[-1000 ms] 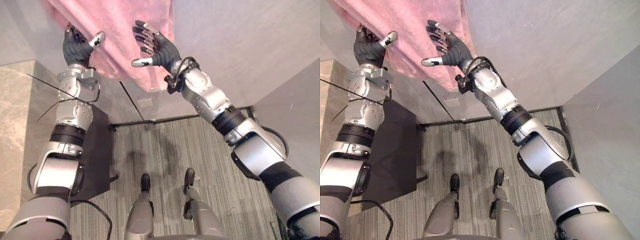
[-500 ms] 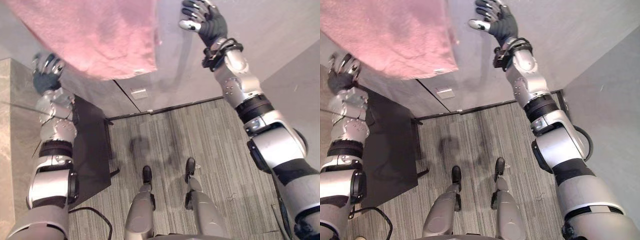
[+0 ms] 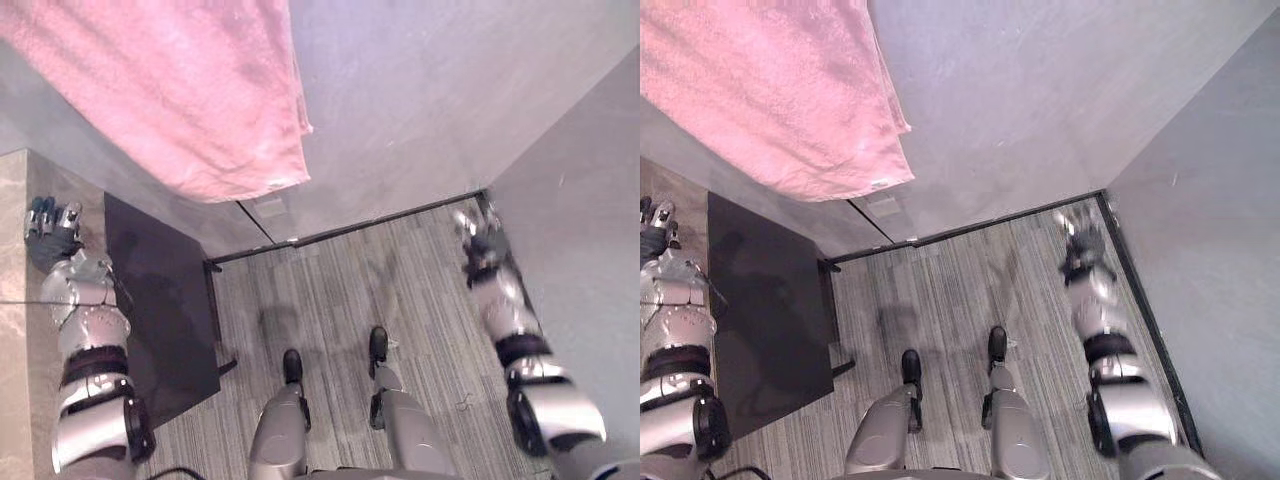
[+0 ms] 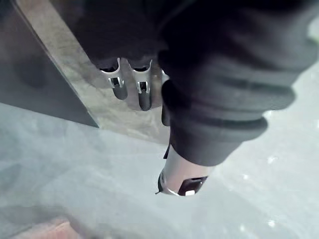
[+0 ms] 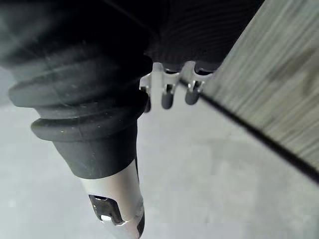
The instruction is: Organize washtable
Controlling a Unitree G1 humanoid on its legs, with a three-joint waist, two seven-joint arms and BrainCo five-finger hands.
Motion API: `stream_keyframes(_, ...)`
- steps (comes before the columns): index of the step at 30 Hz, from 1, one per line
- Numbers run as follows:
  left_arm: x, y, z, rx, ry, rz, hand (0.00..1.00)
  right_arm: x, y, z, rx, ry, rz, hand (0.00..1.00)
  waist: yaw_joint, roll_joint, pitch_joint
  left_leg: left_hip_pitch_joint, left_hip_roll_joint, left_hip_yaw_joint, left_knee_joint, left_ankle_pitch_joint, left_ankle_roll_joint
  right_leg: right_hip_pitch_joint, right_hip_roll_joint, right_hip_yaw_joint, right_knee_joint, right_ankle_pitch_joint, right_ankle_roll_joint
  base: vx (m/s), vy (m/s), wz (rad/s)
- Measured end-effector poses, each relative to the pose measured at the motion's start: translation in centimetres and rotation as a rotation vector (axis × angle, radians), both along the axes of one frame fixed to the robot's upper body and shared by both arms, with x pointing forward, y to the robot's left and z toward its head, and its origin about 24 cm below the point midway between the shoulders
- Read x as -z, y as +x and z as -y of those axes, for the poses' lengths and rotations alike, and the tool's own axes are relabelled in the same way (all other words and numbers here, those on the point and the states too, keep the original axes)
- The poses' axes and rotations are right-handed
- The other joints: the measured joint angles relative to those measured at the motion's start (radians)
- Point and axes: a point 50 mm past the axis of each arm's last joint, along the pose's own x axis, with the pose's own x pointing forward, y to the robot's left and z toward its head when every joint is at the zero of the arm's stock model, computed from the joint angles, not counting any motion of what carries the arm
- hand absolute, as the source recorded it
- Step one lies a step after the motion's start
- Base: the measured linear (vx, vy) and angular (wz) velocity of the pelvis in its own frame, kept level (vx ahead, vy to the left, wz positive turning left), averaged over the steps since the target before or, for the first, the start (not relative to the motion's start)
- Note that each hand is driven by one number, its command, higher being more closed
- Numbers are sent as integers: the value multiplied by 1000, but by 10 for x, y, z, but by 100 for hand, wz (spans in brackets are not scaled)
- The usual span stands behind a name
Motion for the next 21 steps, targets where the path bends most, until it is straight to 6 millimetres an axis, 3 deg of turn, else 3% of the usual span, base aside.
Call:
stream_keyframes(1,7,-5,3,-1,-1,-16,0,11,-10,2,20,13,-29,0,-7,1,-5,9,0,-3,-1,-1,0,11,-1,-3,0,-5,2,48,56,15)
stream_keyframes(3,45,-21,18,-3,-31,-123,0,46,-52,15,123,50,-139,0,-14,1,-68,39,-4,-1,-16,-9,4,34,-3,-4,0,-18,10,65,73,3)
stream_keyframes(8,127,-70,50,2,-179,-373,0,90,-128,43,373,128,-297,0,-38,0,-181,121,-10,2,-29,-45,10,111,-8,-7,-4,-52,25,80,81,2)
stream_keyframes(10,162,-89,77,48,-250,-503,0,110,-162,46,470,163,-402,0,-38,0,-213,138,-16,3,-30,-52,15,128,-11,-6,-4,-59,26,46,49,-1)
stream_keyframes(13,204,-120,114,77,-386,-664,0,137,-203,34,559,229,-553,0,-43,0,-225,159,-23,10,-33,-58,22,144,-24,-1,-4,-65,27,27,62,-4)
stream_keyframes(15,237,-159,144,82,-518,-840,0,159,-241,13,594,296,-704,0,-53,1,-242,178,-24,26,-33,-68,20,157,-24,7,-4,-69,33,29,46,-11)
stream_keyframes(16,244,-170,150,83,-550,-883,0,164,-251,7,603,312,-743,0,-57,1,-243,189,-23,31,-34,-70,20,167,-23,10,-4,-71,35,31,19,-18)
stream_keyframes(18,262,-212,169,96,-626,-1036,0,174,-286,-10,605,340,-869,0,-64,1,-254,216,-20,57,-34,-85,22,183,-18,38,-4,-75,35,13,21,-34)
stream_keyframes(21,268,-247,170,120,-600,-1188,0,178,-315,-18,565,288,-982,0,-60,-3,-257,230,-19,118,-32,-98,21,175,-14,88,0,-72,40,-7,28,-47)
